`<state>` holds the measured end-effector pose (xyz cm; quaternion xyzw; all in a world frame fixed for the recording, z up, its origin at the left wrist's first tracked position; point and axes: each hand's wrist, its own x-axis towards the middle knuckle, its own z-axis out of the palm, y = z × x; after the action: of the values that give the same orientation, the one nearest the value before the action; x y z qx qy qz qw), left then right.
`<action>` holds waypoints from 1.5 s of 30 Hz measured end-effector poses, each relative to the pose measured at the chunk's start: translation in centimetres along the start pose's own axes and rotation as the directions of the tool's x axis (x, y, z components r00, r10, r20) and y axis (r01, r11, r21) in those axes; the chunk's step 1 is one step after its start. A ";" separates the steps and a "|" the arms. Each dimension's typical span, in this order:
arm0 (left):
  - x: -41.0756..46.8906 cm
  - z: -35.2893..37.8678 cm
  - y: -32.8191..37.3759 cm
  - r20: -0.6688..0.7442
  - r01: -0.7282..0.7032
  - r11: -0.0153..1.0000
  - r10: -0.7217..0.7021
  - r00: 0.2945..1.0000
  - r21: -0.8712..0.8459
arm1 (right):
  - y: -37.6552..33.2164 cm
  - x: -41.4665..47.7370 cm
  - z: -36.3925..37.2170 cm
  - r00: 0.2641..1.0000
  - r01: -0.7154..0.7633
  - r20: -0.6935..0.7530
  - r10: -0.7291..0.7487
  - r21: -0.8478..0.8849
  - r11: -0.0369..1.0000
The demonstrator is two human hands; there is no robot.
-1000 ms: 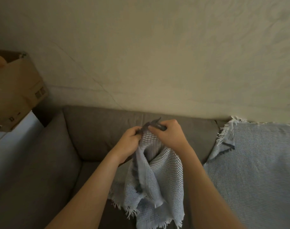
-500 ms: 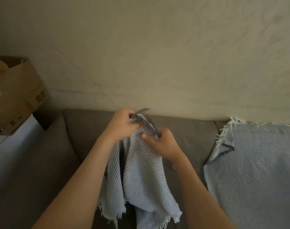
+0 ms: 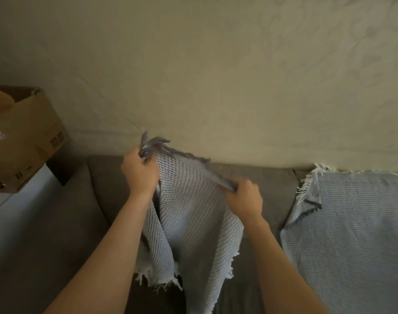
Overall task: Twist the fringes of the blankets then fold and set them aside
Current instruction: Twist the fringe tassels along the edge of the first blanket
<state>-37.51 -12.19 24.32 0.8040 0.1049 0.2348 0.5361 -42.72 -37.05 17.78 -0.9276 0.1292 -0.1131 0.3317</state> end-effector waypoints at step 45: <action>1.0 1.9 -2.8 -0.110 0.237 0.863 -0.316 0.942 -0.445 | 6.3 -3.1 6.5 0.936 0.005 0.328 0.126 -0.370 0.929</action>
<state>-35.46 -12.17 21.47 0.6195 0.2134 0.2439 0.7150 -44.78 -36.91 8.44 -0.9738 0.1165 0.0883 0.1742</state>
